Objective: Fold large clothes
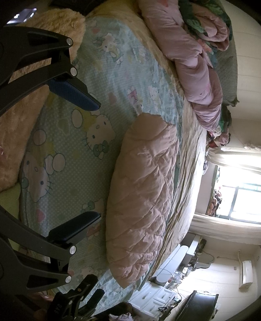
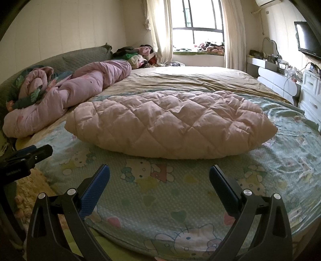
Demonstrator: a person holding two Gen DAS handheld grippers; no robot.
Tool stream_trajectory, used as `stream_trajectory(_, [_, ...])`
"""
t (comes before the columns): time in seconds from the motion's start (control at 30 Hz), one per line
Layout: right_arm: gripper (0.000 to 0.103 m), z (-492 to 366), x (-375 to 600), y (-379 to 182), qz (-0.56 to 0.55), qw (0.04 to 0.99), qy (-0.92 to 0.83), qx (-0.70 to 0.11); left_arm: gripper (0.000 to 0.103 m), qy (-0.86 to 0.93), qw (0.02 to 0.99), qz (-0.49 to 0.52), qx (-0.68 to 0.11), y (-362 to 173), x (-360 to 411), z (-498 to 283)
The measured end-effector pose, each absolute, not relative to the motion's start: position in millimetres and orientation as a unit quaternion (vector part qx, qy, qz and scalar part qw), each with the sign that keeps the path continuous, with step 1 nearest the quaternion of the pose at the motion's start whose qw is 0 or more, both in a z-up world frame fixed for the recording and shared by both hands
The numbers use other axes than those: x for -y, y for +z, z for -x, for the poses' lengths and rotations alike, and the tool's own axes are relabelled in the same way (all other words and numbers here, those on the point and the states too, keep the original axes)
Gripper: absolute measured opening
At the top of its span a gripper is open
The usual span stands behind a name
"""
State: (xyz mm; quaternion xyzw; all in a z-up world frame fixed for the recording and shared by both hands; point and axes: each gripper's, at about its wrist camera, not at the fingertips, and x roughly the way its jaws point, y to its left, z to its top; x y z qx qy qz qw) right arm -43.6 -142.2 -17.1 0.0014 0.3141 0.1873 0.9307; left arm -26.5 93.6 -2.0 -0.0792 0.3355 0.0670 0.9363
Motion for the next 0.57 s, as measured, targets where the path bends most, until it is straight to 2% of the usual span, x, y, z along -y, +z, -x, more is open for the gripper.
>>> stream_trajectory(0.3, [0.099, 23.4, 180.9, -30.3, -0.049, 0.930, 0.119, -0.344, 0.094, 0.107, 0.924, 0.128, -0.345, -4.1, -133.2, 13.2])
stream_trajectory(0.47, [0.099, 2.7, 306.8, -50.6, -0.106, 0.929, -0.079, -0.346, 0.094, 0.186, 0.898, 0.192, -0.350, 20.4, -260.0, -26.7])
stream_trajectory(0.57, [0.099, 10.0, 410.1, -70.9, -0.140, 0.894, -0.246, -0.348, 0.094, 0.260, 0.889, 0.181, -0.331, 35.2, -347.4, -54.3])
